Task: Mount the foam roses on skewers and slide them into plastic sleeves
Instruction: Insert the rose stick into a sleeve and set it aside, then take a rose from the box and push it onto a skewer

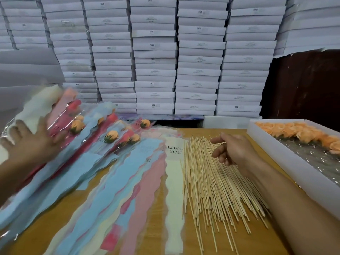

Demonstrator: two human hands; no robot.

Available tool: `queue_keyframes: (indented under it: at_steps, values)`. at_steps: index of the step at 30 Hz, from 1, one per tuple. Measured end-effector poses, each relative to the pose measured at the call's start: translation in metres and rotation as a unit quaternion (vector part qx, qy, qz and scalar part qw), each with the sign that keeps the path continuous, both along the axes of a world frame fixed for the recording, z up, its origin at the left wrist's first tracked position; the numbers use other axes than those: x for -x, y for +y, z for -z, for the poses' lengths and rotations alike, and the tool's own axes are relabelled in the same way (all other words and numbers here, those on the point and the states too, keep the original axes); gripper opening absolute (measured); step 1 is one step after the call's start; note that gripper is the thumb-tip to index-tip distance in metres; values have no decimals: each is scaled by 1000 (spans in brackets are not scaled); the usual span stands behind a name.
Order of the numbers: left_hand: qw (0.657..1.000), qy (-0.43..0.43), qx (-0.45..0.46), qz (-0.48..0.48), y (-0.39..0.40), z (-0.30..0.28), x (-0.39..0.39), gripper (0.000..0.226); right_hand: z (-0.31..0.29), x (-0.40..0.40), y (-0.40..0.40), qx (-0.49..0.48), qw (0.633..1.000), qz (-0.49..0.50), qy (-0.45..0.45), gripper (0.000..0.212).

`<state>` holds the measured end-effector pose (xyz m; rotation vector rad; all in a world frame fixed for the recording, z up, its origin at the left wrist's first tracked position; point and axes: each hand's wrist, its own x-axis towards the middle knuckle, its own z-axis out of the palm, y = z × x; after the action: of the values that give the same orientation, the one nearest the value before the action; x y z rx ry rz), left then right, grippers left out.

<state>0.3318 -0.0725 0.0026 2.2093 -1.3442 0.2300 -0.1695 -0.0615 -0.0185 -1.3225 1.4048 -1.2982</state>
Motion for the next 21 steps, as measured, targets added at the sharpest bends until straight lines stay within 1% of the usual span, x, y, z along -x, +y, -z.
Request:
queue_keyframes:
  at_steps: [2,5,10,14,17,19,21]
  values:
    - [999,-9,20,31,-2,-3,39,86,1,3,-2,4,1000,27,-2,35]
    - [995,-20,-1,93,-8,-6,116,89,2,7,-3,10,999,47,1,33]
    - [974,-20,-8,226,-8,6,247,72,5,7,-5,12,998,51,18,31]
    - [947,-22,-83,310,7,27,339,71,6,5,-7,16,998,56,23,32]
    - [929,14,-117,350,23,42,381,60,6,7,-7,18,998,60,20,30]
    - [926,31,-103,362,29,49,390,51,6,10,-7,19,997,66,24,29]
    - [929,28,-72,363,32,53,388,45,7,12,-7,19,997,71,32,28]
